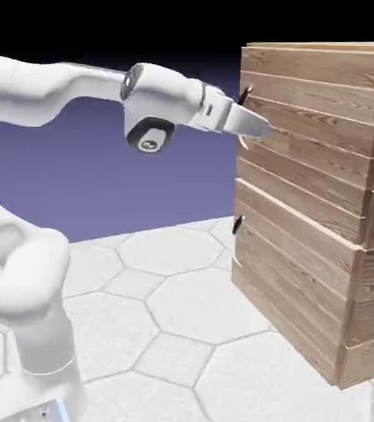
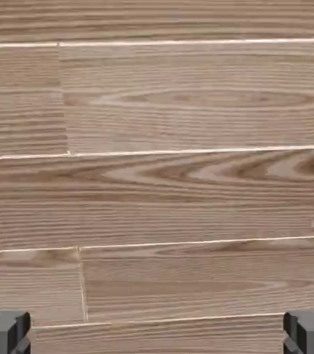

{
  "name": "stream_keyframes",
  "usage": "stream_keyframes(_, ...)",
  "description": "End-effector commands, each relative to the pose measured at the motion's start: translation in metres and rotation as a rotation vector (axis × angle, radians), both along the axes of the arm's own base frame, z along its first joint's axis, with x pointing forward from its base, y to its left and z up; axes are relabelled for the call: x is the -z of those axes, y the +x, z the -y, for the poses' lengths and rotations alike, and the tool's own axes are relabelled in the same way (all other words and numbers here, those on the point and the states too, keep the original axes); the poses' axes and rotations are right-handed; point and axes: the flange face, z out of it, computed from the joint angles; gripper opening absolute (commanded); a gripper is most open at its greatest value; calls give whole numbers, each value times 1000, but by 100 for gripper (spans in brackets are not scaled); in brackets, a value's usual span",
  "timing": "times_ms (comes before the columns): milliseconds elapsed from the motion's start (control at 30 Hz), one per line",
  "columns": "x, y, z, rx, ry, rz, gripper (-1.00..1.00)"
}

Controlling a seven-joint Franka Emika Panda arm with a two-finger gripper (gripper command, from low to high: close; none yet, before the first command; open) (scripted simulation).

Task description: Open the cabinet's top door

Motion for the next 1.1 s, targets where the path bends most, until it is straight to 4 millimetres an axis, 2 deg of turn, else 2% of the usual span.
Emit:
stream_keyframes(0,-4,-1,-3,2,0,17,0)
stream_keyframes(267,-26,-11,-36,12,-7,142,0)
stream_keyframes(533,-27,-12,-79,11,-18,234,0)
stream_keyframes(800,-6,-2,-129,3,-29,289,0)
stream_keyframes(1067,37,18,-181,-11,-35,303,0)
